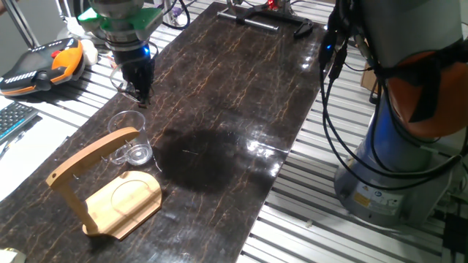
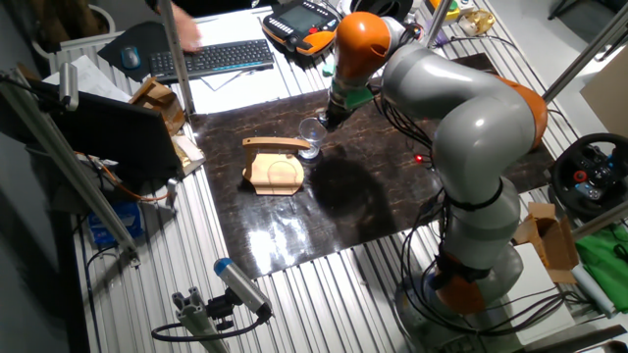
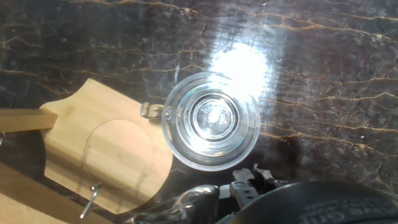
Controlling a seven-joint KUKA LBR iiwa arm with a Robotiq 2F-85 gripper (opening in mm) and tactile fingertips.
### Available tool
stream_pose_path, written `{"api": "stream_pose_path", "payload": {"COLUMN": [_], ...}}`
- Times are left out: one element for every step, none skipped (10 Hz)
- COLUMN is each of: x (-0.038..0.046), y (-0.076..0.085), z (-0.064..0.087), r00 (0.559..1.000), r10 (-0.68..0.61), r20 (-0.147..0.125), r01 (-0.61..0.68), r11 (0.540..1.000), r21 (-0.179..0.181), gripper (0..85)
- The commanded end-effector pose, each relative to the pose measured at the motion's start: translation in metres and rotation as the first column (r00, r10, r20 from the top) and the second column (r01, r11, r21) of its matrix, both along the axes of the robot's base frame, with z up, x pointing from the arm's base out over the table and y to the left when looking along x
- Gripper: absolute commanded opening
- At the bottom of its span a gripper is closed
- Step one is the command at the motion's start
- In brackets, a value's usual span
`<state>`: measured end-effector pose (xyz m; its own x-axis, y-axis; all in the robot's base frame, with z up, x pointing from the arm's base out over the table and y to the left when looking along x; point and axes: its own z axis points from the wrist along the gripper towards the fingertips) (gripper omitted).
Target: Take the cup off the cup rack
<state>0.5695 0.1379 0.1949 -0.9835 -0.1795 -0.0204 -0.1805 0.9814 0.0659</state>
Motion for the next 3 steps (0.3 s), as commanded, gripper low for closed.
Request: {"api": "stream_pose_path", "payload": {"x": [0.0014, 0.0024, 0.0036], "y": [0.0012, 0.0029, 0.0047], "z": [0.0006, 0.0018, 0.0029], "r00": [1.000, 1.000, 1.000], "r10": [-0.003, -0.011, -0.019], "r20": [0.003, 0.002, 0.006], "r01": [0.003, 0.011, 0.019], "r11": [1.000, 1.000, 1.000], "r21": [0.001, 0.001, -0.008], "gripper": [2.0, 2.0, 2.0]}}
